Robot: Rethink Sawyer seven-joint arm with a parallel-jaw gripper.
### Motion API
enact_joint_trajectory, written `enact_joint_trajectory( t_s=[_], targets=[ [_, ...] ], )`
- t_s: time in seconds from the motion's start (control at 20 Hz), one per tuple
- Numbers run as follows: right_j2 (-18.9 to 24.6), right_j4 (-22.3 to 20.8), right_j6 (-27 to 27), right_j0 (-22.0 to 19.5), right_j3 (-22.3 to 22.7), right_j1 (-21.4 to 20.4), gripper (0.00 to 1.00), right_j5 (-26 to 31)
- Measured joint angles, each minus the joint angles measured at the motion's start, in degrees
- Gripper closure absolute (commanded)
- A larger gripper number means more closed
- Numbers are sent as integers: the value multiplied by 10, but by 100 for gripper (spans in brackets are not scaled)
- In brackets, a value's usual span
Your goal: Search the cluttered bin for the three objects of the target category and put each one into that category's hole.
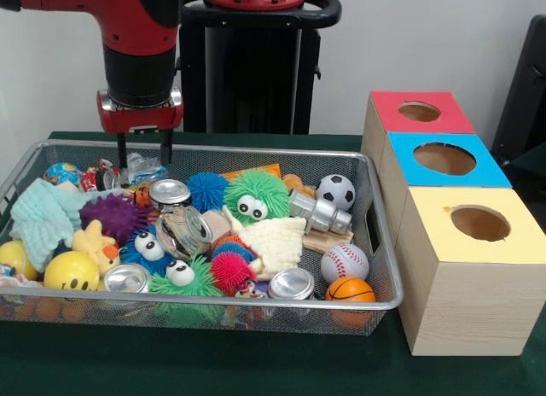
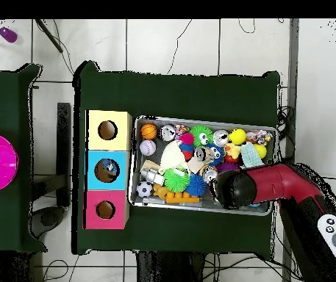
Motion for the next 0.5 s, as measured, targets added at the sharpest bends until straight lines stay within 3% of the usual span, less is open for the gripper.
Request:
enact_joint_trajectory(
  t_s=[0.5],
  targets=[
    [-9, 17, 0, 4, -1, 1, 0, 15]
  ],
)
